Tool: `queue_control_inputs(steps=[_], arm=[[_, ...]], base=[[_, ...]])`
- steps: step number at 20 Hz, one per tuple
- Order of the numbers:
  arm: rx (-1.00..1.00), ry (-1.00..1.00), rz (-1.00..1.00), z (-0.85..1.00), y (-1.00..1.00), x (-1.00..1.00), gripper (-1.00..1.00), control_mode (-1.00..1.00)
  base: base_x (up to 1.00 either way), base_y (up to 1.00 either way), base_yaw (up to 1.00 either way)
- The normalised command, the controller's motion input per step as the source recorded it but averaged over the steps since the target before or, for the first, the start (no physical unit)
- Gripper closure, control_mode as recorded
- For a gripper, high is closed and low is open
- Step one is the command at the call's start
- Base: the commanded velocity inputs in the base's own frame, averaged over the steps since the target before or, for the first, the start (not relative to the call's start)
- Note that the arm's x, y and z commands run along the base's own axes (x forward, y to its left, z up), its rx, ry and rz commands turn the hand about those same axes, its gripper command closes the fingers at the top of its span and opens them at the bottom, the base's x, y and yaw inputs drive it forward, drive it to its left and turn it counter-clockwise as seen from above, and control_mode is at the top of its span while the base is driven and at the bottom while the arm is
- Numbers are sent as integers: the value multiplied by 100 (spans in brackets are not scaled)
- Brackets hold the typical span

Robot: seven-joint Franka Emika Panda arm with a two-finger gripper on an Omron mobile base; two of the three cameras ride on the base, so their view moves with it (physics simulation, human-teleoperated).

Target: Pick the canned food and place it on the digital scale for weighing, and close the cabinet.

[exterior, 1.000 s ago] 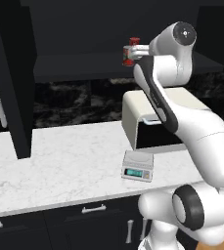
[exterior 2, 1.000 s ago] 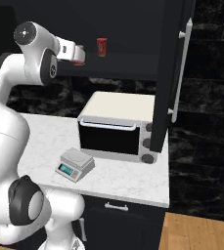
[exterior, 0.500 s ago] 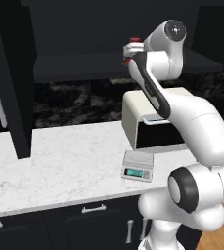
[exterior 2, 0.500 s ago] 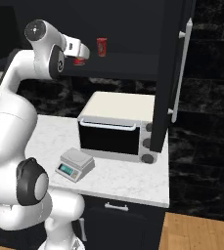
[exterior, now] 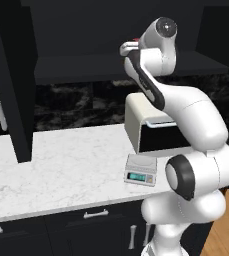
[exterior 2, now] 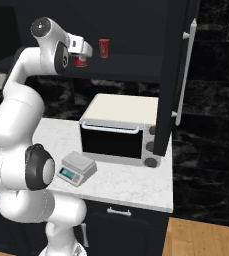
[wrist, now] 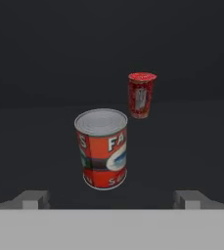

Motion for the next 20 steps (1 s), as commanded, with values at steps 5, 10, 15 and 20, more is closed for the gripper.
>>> queue_control_inputs(steps=[5,10,15,20], arm=[[-2,0,0,-4,8,38,-100,-100],[-1,0,0,-11,4,35,-100,-100],[0,0,0,-2,0,18,-100,-100],[0,2,0,-9,0,26,-100,-100]], base=[[0,0,0],[0,0,0],[0,0,0],[0,0,0]])
